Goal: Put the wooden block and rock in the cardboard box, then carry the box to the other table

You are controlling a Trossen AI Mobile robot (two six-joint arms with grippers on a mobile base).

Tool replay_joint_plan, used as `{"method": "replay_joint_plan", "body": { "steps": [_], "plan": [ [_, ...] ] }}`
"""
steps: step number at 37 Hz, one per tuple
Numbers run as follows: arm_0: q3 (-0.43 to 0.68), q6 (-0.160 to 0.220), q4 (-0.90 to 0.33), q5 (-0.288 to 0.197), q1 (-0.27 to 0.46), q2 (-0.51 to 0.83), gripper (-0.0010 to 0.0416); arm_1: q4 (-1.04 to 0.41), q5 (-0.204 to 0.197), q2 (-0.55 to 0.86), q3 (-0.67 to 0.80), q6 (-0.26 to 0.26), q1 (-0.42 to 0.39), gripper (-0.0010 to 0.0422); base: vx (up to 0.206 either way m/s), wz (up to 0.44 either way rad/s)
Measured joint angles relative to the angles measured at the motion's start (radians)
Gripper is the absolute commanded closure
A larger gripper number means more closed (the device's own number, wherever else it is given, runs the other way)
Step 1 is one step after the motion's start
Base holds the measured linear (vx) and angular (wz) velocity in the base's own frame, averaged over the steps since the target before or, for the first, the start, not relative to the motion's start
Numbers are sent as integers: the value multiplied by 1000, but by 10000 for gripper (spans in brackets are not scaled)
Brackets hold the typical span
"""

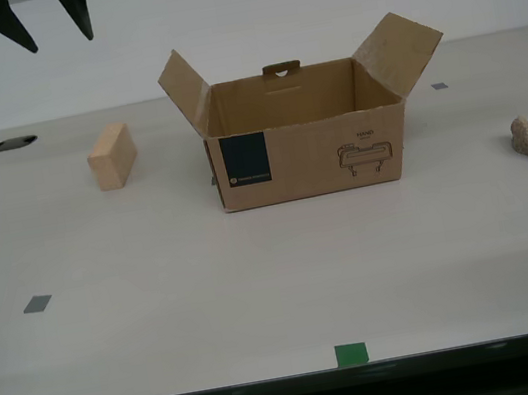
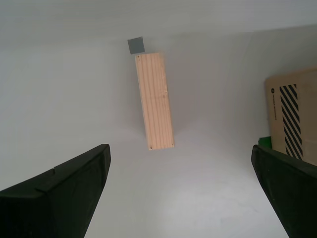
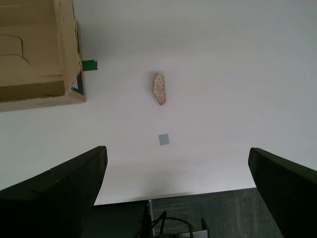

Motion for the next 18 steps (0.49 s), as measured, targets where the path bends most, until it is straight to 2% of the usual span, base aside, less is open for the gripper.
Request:
{"method": "replay_joint_plan", "body": {
  "steps": [8,18],
  "plan": [
    [0,6,0,0,0,0,9,8,0,58,-1,0,0,23,0,0],
    [-1,13,0,0,0,37,9,21,0,61,6,2,0,23,0,0]
  ]
}}
